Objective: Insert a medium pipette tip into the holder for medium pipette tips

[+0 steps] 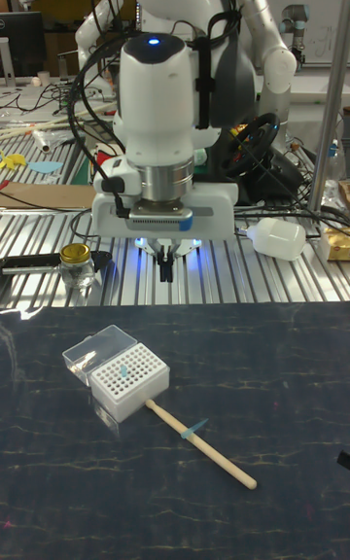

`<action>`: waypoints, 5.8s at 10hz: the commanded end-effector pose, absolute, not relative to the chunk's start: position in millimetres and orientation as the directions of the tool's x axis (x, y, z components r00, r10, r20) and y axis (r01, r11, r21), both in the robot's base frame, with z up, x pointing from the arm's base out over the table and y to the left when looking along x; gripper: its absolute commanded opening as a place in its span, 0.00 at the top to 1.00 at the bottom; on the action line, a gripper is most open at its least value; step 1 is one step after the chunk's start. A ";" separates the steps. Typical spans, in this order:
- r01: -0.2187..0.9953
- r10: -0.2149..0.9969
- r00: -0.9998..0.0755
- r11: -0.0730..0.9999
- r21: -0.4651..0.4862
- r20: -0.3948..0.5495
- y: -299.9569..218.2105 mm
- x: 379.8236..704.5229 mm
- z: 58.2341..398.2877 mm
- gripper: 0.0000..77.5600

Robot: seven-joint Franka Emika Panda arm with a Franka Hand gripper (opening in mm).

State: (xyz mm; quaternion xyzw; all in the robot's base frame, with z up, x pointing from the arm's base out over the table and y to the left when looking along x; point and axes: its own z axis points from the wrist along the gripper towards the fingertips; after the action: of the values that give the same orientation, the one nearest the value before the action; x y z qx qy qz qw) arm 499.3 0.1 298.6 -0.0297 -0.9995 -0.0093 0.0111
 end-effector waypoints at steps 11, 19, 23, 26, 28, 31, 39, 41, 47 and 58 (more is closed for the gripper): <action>0.460 0.449 -0.887 0.882 0.107 0.107 -3.3 547.4 279.6 1.00; 0.469 0.462 -0.883 0.875 0.115 0.084 -5.6 549.2 263.7 1.00; 0.477 0.471 -0.879 0.872 0.108 0.072 -5.6 549.2 263.7 1.00; 0.466 0.460 -0.885 0.878 0.107 0.075 -5.6 549.2 263.7 1.00; 0.458 0.453 -0.889 0.882 0.106 0.072 -5.6 549.2 263.7 1.00; 0.424 0.419 -0.906 0.900 0.104 0.069 -5.6 549.2 263.7 1.00; 0.462 0.460 -0.887 0.885 0.056 0.047 11.0 563.5 238.3 1.00; 0.466 0.463 -0.885 0.883 0.056 0.047 18.5 571.5 223.5 1.00; 0.474 0.471 -0.880 0.879 0.060 0.052 28.5 583.0 195.1 1.00; 0.521 0.517 -0.853 0.851 0.067 0.064 23.9 602.9 146.8 1.00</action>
State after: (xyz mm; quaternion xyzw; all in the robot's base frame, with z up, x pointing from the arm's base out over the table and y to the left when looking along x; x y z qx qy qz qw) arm 590.8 29.9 161.0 -0.2646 -0.9634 -0.0357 0.0235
